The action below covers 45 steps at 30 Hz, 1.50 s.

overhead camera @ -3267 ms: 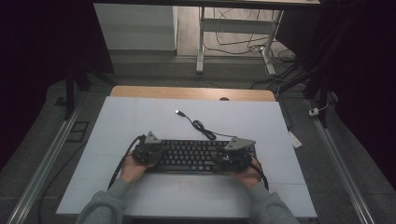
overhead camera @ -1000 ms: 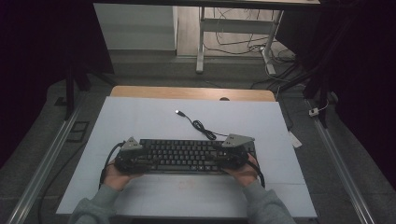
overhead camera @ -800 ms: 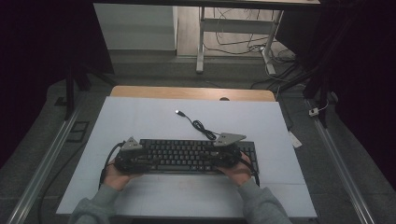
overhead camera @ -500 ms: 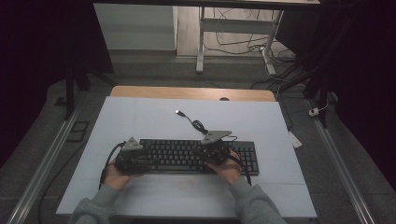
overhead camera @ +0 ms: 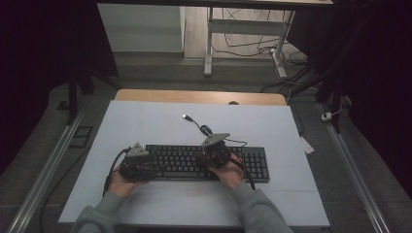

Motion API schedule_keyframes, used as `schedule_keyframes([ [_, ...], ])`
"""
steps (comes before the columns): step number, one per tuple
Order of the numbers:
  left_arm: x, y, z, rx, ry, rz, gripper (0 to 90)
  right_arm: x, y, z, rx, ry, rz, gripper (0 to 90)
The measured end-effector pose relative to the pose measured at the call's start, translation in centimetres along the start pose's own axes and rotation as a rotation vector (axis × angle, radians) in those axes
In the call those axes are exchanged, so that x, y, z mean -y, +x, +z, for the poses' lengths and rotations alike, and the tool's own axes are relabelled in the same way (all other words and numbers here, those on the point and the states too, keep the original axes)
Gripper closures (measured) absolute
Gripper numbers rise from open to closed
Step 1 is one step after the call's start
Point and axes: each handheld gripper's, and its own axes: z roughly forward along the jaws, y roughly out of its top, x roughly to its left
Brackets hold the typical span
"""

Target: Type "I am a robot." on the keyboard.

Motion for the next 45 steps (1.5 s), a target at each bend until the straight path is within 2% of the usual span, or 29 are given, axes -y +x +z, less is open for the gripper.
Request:
schedule_keyframes([
  [5, 0.0, 0.1, 0.0, -0.002, 0.000, -0.002, 35.2, 0.1, -0.1, 0.4, 0.012, 0.021, -0.009, 90.0],
  [17, 0.0, 0.1, 0.0, -0.002, 0.001, 0.000, 35.1, 0.4, -0.2, 0.9, 0.038, 0.032, -0.016, 90.0],
  [29, 0.0, 0.0, 0.0, -0.003, 0.002, 0.001, 34.8, 0.6, -0.3, 1.1, 0.034, 0.030, -0.014, 90.0],
  [33, 0.0, 0.2, -0.2, -0.004, -0.004, -0.002, 34.9, 0.4, -0.1, 0.5, 0.047, -0.002, -0.033, 90.0],
  [37, 0.0, 0.3, -0.3, -0.005, -0.012, -0.008, 34.9, 0.4, -0.1, -0.7, 0.048, -0.030, -0.026, 90.0],
  [45, 0.1, 0.6, -0.5, -0.011, -0.019, -0.020, 34.9, 2.5, -0.9, -3.3, 0.070, -0.052, 0.011, 90.0],
])
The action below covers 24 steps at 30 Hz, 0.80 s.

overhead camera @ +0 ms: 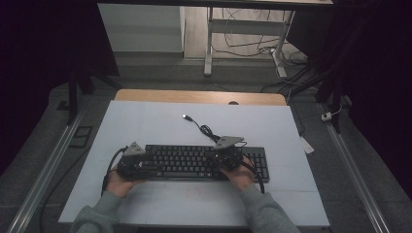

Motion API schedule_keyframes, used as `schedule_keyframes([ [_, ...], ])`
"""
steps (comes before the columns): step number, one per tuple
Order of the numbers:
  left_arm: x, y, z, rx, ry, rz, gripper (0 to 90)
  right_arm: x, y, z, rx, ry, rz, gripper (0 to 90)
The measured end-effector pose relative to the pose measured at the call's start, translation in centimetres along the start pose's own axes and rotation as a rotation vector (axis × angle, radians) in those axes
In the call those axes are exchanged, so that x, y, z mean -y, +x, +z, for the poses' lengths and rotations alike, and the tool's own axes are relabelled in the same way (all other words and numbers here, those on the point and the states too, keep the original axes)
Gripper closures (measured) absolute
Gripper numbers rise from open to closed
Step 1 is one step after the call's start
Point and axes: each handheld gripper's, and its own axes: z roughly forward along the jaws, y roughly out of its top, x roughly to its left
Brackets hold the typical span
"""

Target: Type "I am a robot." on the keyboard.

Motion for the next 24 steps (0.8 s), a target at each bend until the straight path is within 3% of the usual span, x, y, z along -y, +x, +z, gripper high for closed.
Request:
schedule_keyframes([
  [4, 0.0, 0.0, 0.0, -0.005, 0.000, -0.001, 34.9, 1.1, -0.5, -1.2, 0.006, -0.005, 0.018, 88.7],
  [13, 0.0, 0.1, -0.1, -0.010, -0.002, -0.002, 34.7, 2.4, -1.0, -2.7, 0.027, -0.026, 0.045, 62.4],
  [24, 0.0, 0.1, 0.0, -0.014, 0.007, 0.001, 34.5, 2.0, -0.3, -2.2, 0.006, -0.044, 0.004, 52.6],
])
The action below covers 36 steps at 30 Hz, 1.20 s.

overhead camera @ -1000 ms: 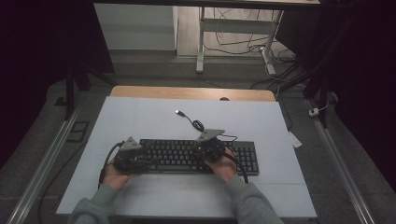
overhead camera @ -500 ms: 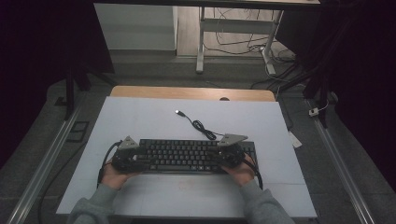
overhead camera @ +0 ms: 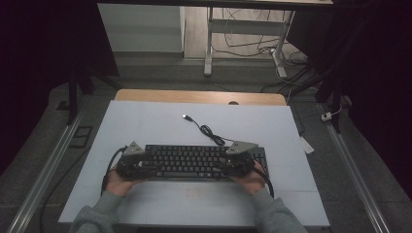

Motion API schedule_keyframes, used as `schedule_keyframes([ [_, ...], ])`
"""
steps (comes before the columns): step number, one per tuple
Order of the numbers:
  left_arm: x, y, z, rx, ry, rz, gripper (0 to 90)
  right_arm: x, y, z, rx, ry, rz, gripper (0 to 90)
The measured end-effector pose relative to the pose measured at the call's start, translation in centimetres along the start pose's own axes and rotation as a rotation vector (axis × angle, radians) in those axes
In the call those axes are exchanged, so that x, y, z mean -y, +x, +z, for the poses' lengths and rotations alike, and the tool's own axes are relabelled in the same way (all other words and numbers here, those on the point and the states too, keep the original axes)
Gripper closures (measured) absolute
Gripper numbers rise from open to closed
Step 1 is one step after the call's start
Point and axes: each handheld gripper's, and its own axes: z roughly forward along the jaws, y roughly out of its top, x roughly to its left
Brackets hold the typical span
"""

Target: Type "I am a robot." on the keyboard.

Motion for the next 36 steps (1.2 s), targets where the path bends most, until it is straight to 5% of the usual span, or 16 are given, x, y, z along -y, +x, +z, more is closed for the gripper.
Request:
schedule_keyframes([
  [14, 0.0, -0.1, 0.1, -0.007, 0.002, 0.004, 34.7, -1.3, 1.9, 1.0, -0.058, -0.009, -0.035, 52.2],
  [19, -0.5, -1.2, 0.4, 0.043, -0.016, 0.054, 49.7, -1.3, 1.9, 1.1, -0.063, -0.014, -0.032, 52.2],
  [27, -1.7, -3.4, 2.1, 0.097, 0.018, 0.141, 88.7, -1.3, 1.8, 1.0, -0.059, -0.011, -0.034, 52.2],
  [36, -1.9, -4.7, 4.6, 0.071, 0.108, 0.191, 88.9, -1.2, 1.6, 0.9, -0.058, -0.018, -0.029, 52.2],
])
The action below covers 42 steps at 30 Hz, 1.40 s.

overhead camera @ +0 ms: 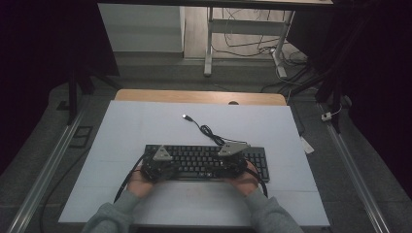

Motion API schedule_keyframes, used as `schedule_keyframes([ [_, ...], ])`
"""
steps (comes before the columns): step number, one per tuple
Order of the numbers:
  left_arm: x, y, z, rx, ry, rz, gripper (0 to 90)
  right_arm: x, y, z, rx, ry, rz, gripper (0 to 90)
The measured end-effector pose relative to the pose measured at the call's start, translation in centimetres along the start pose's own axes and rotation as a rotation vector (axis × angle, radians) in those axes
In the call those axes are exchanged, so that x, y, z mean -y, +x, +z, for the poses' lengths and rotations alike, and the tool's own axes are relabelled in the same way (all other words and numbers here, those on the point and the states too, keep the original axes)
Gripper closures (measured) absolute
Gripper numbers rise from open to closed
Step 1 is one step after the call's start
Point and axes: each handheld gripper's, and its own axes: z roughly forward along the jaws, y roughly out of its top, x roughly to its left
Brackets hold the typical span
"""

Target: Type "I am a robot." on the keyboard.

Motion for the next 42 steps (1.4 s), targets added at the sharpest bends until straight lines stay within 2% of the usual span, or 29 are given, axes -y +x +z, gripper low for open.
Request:
schedule_keyframes([
  [25, -0.2, 0.0, 1.7, -0.022, 0.016, -0.021, 89.0, 0.0, -0.1, 0.0, 0.011, 0.005, 0.000, 52.0],
  [27, -0.2, -0.1, 1.5, -0.033, 0.010, -0.022, 89.0, 0.0, -0.1, -0.1, 0.012, 0.003, 0.000, 52.0],
  [30, -0.3, 0.1, 0.7, -0.036, -0.034, -0.029, 89.0, 0.0, -0.2, -0.1, 0.011, -0.001, -0.002, 52.0],
  [35, 0.0, 0.9, -1.4, -0.038, -0.090, -0.069, 88.7, 0.1, -0.4, -0.3, 0.018, -0.005, 0.009, 51.9],
  [38, 0.4, 1.6, -2.7, -0.035, -0.116, -0.099, 80.0, 0.1, -0.6, -0.4, 0.023, -0.003, 0.011, 51.9],
  [42, 1.0, 2.4, -3.8, -0.043, -0.136, -0.139, 57.6, 0.2, -0.8, -0.4, 0.027, -0.001, 0.016, 51.7],
])
